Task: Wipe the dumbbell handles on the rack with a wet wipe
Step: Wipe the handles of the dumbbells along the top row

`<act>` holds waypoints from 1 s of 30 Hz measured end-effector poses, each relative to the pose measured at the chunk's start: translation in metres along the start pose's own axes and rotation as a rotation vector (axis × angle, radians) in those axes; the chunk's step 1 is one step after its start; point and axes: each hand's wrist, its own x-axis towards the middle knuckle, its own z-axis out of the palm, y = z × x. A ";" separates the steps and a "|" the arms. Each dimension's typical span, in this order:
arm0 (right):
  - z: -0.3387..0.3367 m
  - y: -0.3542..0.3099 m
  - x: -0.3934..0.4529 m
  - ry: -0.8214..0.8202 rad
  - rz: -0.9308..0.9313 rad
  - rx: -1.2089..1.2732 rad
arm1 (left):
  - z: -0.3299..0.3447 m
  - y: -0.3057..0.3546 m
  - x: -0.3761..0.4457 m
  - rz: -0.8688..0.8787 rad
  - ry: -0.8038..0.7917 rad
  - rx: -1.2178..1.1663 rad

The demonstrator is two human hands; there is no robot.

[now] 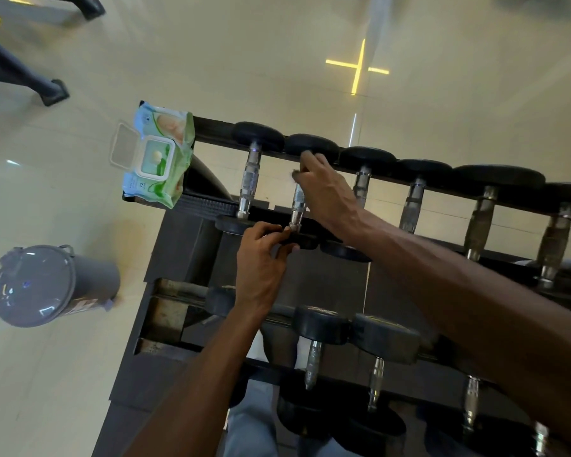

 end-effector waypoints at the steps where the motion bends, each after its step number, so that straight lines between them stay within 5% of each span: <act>1: 0.000 -0.002 0.008 -0.015 -0.013 -0.058 | 0.000 0.001 0.000 0.001 0.002 0.005; 4: -0.003 -0.002 0.023 -0.027 -0.060 -0.213 | 0.000 0.000 0.001 0.017 -0.003 0.010; 10: 0.020 -0.005 0.016 0.264 0.331 0.016 | -0.001 0.001 0.001 0.007 -0.015 0.005; 17: 0.020 -0.026 0.019 0.646 1.012 0.688 | -0.002 0.003 0.001 0.011 -0.033 0.003; 21: 0.021 -0.006 0.023 0.644 1.324 1.074 | -0.001 0.000 0.001 0.020 -0.042 0.010; 30: 0.022 -0.012 0.015 0.559 0.970 0.780 | -0.006 -0.004 0.004 0.055 -0.069 0.009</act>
